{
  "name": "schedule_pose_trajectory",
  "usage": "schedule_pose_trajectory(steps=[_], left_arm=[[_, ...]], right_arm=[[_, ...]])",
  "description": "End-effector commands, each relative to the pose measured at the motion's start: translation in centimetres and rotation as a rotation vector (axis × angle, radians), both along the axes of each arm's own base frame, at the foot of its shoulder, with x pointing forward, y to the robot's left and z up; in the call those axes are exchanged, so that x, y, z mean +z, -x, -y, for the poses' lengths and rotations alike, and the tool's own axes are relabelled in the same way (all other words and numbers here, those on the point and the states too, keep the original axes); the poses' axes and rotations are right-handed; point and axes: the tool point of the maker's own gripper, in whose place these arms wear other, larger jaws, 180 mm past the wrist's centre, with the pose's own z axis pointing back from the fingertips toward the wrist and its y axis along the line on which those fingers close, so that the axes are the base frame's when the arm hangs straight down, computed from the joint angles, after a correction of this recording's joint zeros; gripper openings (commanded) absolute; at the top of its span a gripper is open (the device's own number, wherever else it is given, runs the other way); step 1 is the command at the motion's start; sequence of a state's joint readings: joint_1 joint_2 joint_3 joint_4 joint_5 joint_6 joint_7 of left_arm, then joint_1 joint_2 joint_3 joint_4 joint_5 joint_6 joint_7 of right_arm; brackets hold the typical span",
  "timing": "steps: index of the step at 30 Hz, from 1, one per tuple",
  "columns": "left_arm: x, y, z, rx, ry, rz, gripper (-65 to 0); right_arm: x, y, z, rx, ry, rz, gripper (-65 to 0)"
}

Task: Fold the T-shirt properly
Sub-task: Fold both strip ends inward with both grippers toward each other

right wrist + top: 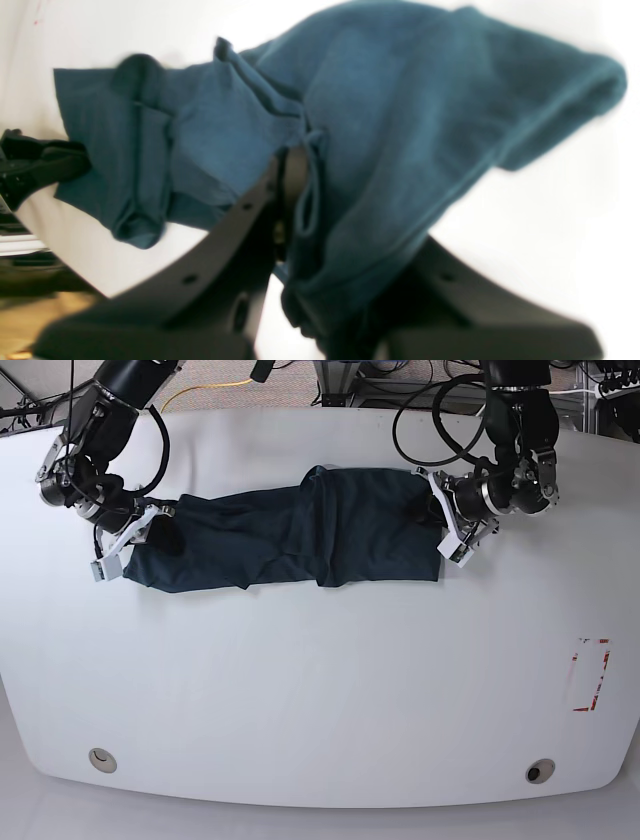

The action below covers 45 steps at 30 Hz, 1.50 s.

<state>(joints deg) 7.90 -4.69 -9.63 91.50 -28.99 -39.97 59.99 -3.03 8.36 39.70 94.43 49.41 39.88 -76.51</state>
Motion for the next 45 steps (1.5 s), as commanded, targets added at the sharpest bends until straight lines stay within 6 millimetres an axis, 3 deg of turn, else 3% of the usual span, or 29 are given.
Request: schedule_pose_trajectory(steps=[1, 4, 9, 16, 23, 25, 28, 31, 35, 40, 43, 45], left_arm=[[-0.5, -0.4, 0.0, -0.009, -0.025, -0.02, -57.6], [-1.0, -0.4, 0.6, -0.009, -0.035, -0.033, -57.6], [-2.0, 0.3, 2.6, -0.047, -0.069, -0.055, -57.6], [-2.1, 0.8, 4.2, -0.117, -0.093, -0.052, -57.6], [-2.6, 1.9, 4.4, -0.117, -0.076, -0.075, -57.6], [-2.6, 1.9, 4.4, -0.117, -0.078, -0.075, -57.6], [-2.5, 1.9, 4.4, -0.118, -0.08, -0.074, -57.6], [-2.2, 1.7, 4.3, -0.117, -0.083, -0.062, -57.5], [-2.0, 1.5, 4.5, -0.119, -0.079, -0.053, -56.0], [-1.3, 0.7, 5.0, -0.112, -0.056, -0.033, -52.1], [-0.1, 0.0, 5.2, -0.076, 0.015, -0.006, -51.8], [1.9, -1.1, 4.4, -0.018, 0.075, 0.049, -51.8]], right_arm=[[2.4, -0.6, 0.0, 0.029, 0.054, 0.072, -61.4], [3.8, -1.0, -2.0, 0.105, 0.089, 0.117, -61.4], [6.2, -0.1, -8.5, 0.237, -0.046, 0.212, -61.2], [5.4, 1.4, -16.8, 0.362, -0.165, 0.18, -61.0], [5.3, 0.8, -18.7, 0.355, -0.181, 0.172, -60.6], [5.3, -0.5, -18.5, 0.348, -0.16, 0.182, -56.4], [4.3, -1.5, -18.1, 0.332, -0.129, 0.157, -42.5], [3.4, -2.2, -17.8, 0.324, -0.107, 0.136, -23.0], [3.8, -2.6, -18.6, 0.349, -0.107, 0.147, -6.7], [4.7, -2.0, -22.2, 0.473, -0.114, 0.175, -6.2], [5.6, -2.2, -22.1, 0.472, -0.105, 0.205, -6.2], [6.0, -1.9, -21.7, 0.468, -0.085, 0.224, -6.2]])
